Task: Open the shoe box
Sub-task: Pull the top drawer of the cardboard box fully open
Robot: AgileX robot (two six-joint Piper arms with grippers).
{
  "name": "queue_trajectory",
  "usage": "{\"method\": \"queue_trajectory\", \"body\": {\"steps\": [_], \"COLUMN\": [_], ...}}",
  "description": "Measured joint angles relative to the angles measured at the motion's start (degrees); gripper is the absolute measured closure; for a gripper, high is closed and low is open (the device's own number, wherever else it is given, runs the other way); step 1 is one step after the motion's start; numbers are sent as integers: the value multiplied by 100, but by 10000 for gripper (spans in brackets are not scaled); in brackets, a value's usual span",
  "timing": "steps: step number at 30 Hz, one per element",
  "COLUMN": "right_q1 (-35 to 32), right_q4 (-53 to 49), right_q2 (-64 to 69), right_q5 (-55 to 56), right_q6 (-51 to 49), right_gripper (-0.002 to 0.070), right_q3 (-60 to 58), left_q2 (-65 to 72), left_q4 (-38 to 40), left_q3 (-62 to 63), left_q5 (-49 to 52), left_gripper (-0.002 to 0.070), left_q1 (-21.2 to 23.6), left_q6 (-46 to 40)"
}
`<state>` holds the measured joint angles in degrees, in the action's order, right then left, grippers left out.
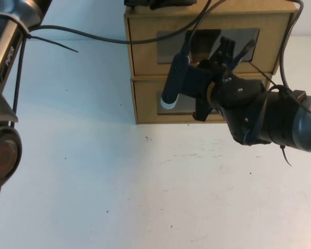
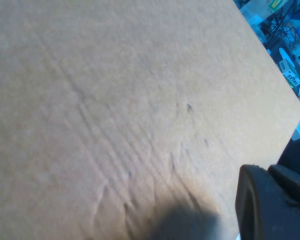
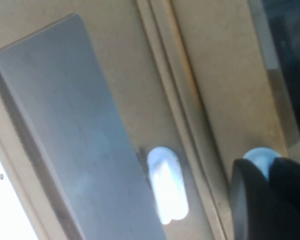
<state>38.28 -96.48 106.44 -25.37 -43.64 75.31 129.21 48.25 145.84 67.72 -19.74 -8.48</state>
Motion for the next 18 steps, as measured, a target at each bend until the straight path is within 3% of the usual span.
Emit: {"method": "queue_trajectory", "body": {"steps": [18], "right_q1": [92], "right_q4": [75], "right_q2": [-14], "right_q5": [-140], "right_q6": [151], "right_gripper": [664], "right_q3": [-54], "left_q2": [0], "left_q4": [9], "left_q3": [0], "left_q5": [13], "left_gripper": [679], "left_q1": [0], "left_q6": [11]}}
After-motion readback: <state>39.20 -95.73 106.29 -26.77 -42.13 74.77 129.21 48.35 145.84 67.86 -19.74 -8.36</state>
